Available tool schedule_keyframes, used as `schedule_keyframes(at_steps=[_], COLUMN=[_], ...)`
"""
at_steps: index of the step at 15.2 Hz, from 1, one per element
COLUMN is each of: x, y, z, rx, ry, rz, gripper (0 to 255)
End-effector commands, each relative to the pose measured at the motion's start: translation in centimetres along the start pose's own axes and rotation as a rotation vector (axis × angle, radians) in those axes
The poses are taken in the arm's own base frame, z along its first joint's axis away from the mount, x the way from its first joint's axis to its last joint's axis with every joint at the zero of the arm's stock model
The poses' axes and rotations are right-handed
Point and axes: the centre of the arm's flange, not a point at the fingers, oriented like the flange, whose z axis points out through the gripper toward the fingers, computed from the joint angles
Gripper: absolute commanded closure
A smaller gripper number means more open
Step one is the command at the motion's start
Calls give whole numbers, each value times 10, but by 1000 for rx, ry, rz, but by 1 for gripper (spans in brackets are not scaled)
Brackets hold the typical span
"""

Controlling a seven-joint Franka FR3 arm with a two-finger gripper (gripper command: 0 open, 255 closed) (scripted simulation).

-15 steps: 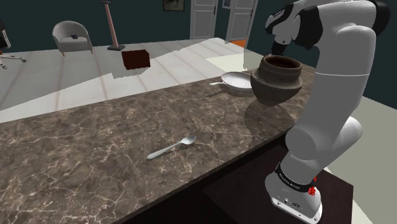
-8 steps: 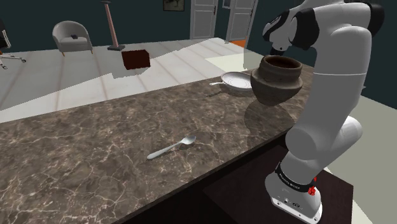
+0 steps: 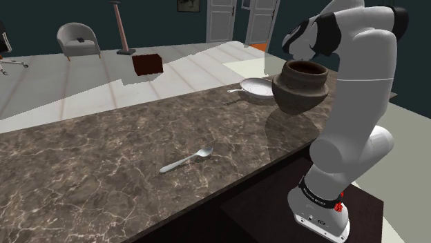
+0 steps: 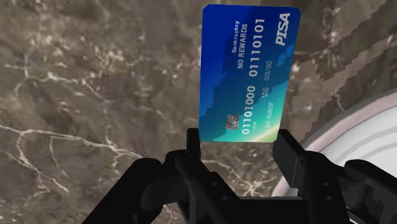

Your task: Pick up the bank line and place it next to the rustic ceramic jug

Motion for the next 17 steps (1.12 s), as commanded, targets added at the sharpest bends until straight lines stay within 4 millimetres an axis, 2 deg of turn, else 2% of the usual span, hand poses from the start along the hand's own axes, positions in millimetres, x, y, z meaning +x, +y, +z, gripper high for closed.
schedule_keyframes(at_steps=[1,4,11,12,14,15,17], x=[-1,-4,-4,-1,-1,-3,-4], y=[0,-1,-1,-2,-2,-3,-1], z=[11,25,25,29,32,22,25], rx=[0,0,0,-1,-1,-1,0], ry=[0,0,0,0,0,0,0], rz=[0,0,0,0,0,0,0], gripper=[255,255,255,0,0,0,0])
